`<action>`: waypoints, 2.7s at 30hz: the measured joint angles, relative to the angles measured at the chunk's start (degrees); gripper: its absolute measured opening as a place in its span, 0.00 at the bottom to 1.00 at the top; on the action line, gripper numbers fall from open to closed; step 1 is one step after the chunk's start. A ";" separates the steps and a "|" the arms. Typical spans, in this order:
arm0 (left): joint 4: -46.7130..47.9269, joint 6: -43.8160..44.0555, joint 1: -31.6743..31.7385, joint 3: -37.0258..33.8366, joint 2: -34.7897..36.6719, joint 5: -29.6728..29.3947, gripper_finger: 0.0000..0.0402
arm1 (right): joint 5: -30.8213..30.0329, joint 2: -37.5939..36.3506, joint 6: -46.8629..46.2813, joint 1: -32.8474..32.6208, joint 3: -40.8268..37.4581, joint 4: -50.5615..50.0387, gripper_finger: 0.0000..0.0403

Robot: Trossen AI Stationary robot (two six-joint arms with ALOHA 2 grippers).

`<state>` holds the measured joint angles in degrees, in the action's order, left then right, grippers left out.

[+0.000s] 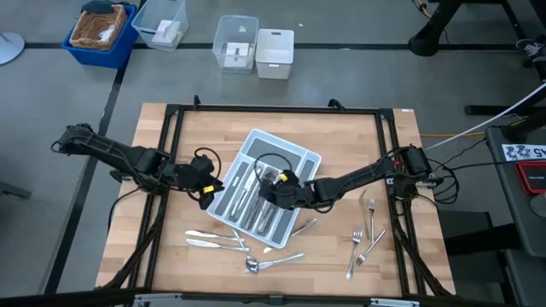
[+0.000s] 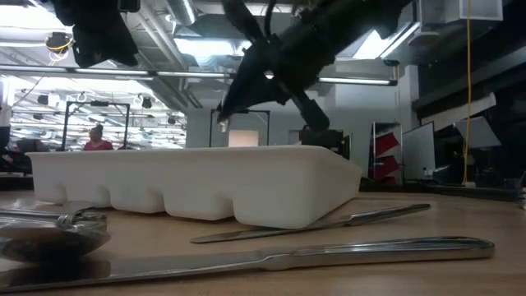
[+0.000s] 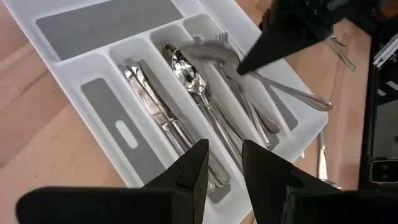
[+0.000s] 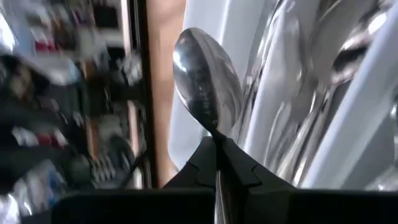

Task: Sort silverware
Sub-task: Put the silver spoon into the white cutlery tray

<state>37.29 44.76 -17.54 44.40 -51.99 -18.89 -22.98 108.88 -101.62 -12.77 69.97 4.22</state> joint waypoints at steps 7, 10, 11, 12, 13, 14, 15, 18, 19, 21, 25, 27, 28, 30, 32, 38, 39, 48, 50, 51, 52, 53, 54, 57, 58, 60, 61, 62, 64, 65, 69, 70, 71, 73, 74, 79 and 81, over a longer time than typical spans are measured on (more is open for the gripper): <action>1.45 -1.77 0.00 0.00 -0.02 -1.10 0.21 | -11.39 0.00 -9.25 -0.83 -1.09 -1.79 0.01; 1.29 -1.88 0.00 0.00 -0.02 -1.29 0.21 | -13.52 0.00 -12.22 -0.77 -1.09 -3.32 0.01; 1.28 -1.91 0.00 0.00 -0.02 -1.29 0.21 | -13.49 0.00 -12.68 -0.70 -1.09 -4.03 0.01; 1.28 -1.91 0.00 0.00 -0.02 -1.31 0.21 | -13.46 0.00 -13.39 -0.70 -1.09 -5.04 0.01; 1.28 -1.91 0.00 0.00 -0.02 -1.33 0.21 | -13.46 0.00 -14.39 -0.70 -1.09 -6.03 0.01; 1.28 -1.91 0.00 0.00 -0.02 -1.35 0.21 | -13.46 0.00 -15.60 -0.69 -1.09 -6.83 0.01; 1.28 -1.93 0.00 0.00 -0.02 -1.48 0.21 | -13.48 0.00 -16.69 -0.53 -1.09 -7.78 0.01; 1.24 -1.93 0.00 0.00 -0.02 -2.65 0.21 | -12.41 -0.02 -18.13 0.22 -1.09 -10.46 0.01; 1.20 -1.93 0.00 0.00 -0.02 -3.21 0.21 | -11.95 -0.02 -18.23 0.60 -1.09 -10.55 0.01; 1.17 -1.93 0.00 0.00 -0.02 -3.97 0.21 | -11.79 -0.01 -18.23 1.29 -1.09 -10.27 0.01; 1.15 -1.93 0.00 0.00 -0.02 -4.35 0.21 | -9.48 -0.02 -18.21 2.69 -1.09 -10.28 0.01; 1.15 -1.93 0.00 0.00 -0.02 -4.36 0.21 | -7.39 -0.02 -18.18 2.89 -1.09 -10.30 0.01; 1.13 -1.91 0.00 0.00 -0.02 -4.35 0.21 | -6.90 -0.01 -18.19 2.87 -1.09 -10.31 0.01; 1.15 -1.86 0.00 0.00 -0.02 -4.35 0.21 | -6.66 -0.02 -18.19 2.64 -1.09 -10.26 0.01; 1.13 -1.83 0.00 0.00 -0.02 -4.35 0.21 | -5.76 -0.02 -18.19 2.25 -1.09 -10.26 0.01; 1.08 -1.77 0.00 0.00 -0.02 -4.35 0.21 | -4.89 0.68 -18.54 2.47 -1.07 -9.94 0.02; 1.10 -1.77 0.00 0.00 -0.02 -4.35 0.21 | -4.52 1.02 -18.71 2.47 -1.07 -9.48 0.01; 1.24 -1.75 0.01 -0.04 -0.07 -4.33 0.21 | -0.95 5.90 -18.90 2.41 -0.43 -0.16 0.05; 1.20 -1.75 0.01 -0.04 -0.07 -4.33 0.21 | 0.49 6.14 -19.49 2.42 -0.41 -0.61 0.06; 1.27 -1.75 0.00 -0.04 -0.07 -4.33 0.21 | 0.91 6.14 -19.50 2.42 -0.44 -1.03 0.06; 1.39 -1.75 0.00 -0.04 -0.07 -4.33 0.21 | 1.23 6.16 -19.50 2.42 -0.44 -1.40 0.07; 1.39 -1.75 0.00 -0.04 -0.07 -4.33 0.21 | 1.27 6.16 -19.52 2.42 -0.44 -1.52 0.07; 1.33 -1.75 0.00 -0.04 -0.07 -4.33 0.21 | 1.38 6.16 -19.55 2.42 -0.44 -1.48 0.08; 1.44 -1.85 0.00 -0.04 -0.07 -4.32 0.21 | 1.47 6.16 -19.55 2.42 -0.44 -1.33 0.09; 1.60 -2.13 0.00 -0.04 -0.07 -4.30 0.21 | 1.47 6.16 -19.55 2.42 -0.44 -1.34 0.09; 1.65 -3.23 0.00 -0.04 -0.07 -4.29 0.21 | 1.61 6.16 -19.56 2.42 -0.44 -1.32 0.09; 1.82 -3.32 0.00 -0.04 -0.07 -4.27 0.21 | 1.99 6.16 -19.55 2.42 -0.44 -1.29 0.10; 2.22 -3.21 0.00 -0.04 -0.07 -4.27 0.21 | 2.70 6.16 -19.49 2.42 -0.44 -1.28 0.10; 3.32 -2.81 0.00 -0.04 -0.07 -4.25 0.21 | 4.15 6.11 -19.48 2.38 -0.44 -1.29 0.10; 3.65 -2.74 0.00 -0.04 -0.07 -4.22 0.21 | 4.75 5.99 -19.44 2.31 -0.44 -1.33 0.09; 4.51 -2.60 0.00 -0.04 -0.04 -2.84 0.21 | 4.80 5.06 -19.37 1.56 -0.50 -1.57 0.07; 4.41 -2.58 -0.01 -0.04 -0.02 -2.34 0.21 | 4.11 4.78 -19.22 1.44 -0.50 -1.16 0.06; 4.37 -2.58 -0.12 -0.04 -0.02 -1.92 0.21 | 3.49 4.38 -19.04 1.38 -0.44 -0.99 0.06; 4.08 -2.56 -0.63 -0.04 -0.02 -0.99 0.21 | 2.96 3.68 -17.51 1.00 -0.46 -1.63 0.05; 3.99 -2.57 -0.92 -0.04 -0.02 -0.69 0.21 | 2.90 3.39 -16.55 1.05 -0.46 -1.52 0.05; 3.10 -3.06 -4.11 -0.04 -0.02 -0.10 0.21 | 2.47 1.61 -12.00 1.15 -0.46 -0.75 0.04; 0.84 -4.14 -5.84 -0.04 -0.25 0.45 0.21 | 2.42 0.84 -8.91 1.15 -0.52 -1.03 0.04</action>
<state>38.13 40.61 -23.38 44.36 -52.24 -18.44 -20.57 109.72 -110.53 -11.63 69.45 3.18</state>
